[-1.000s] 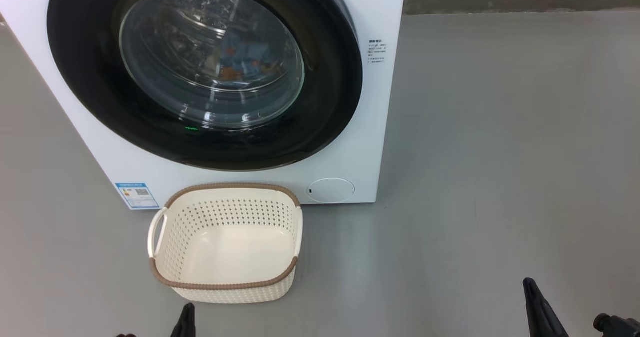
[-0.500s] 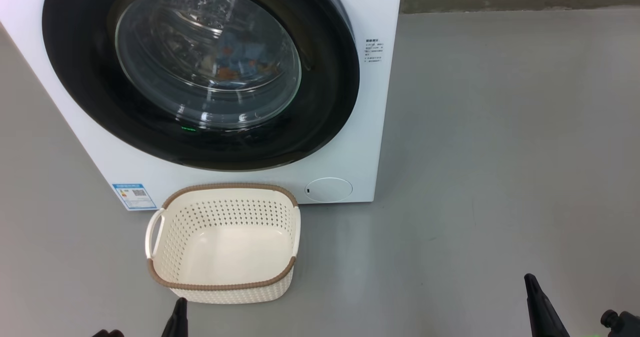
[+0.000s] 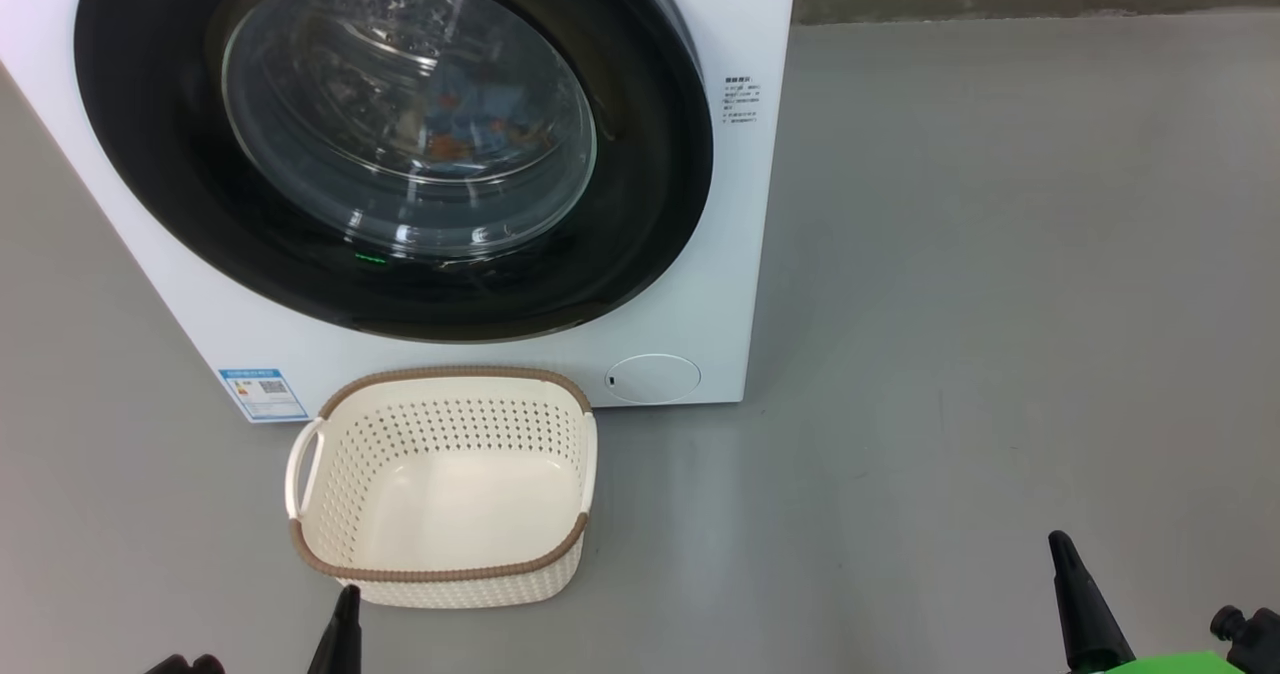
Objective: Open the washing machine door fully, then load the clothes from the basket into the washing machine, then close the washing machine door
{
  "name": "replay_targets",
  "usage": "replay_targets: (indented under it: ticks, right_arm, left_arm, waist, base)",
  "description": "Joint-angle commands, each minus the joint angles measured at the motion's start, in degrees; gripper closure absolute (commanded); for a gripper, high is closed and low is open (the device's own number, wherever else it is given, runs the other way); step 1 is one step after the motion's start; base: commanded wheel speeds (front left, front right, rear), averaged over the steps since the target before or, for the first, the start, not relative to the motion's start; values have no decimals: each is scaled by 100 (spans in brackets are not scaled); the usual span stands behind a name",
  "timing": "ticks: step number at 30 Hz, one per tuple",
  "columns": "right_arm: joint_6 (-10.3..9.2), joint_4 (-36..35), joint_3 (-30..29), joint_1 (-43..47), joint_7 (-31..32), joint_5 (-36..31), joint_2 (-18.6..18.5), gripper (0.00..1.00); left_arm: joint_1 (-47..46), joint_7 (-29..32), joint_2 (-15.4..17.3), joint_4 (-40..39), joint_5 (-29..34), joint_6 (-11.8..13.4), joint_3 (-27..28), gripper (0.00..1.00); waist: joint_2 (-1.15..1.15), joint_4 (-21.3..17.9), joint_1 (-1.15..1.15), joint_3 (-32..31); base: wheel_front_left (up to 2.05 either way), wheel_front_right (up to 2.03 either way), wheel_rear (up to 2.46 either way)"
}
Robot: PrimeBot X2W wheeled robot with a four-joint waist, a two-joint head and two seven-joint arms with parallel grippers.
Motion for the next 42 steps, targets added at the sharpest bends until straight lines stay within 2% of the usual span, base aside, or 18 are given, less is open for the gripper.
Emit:
replay_targets:
  ticks: [1, 42]
  right_arm:
    - [-17, -118, 46, -264, 27, 206, -71, 100]
    - [-29, 186, 19, -785, 724, 2927, -76, 100]
  left_arm:
    - [-247, 55, 96, -109, -137, -45, 150, 100]
    - [-610, 742, 128, -61, -2439, -182, 748, 100]
  waist:
    - [0, -4, 0, 1]
    - [0, -126, -1, 42]
  base:
    - [0, 0, 0]
    - [0, 0, 0]
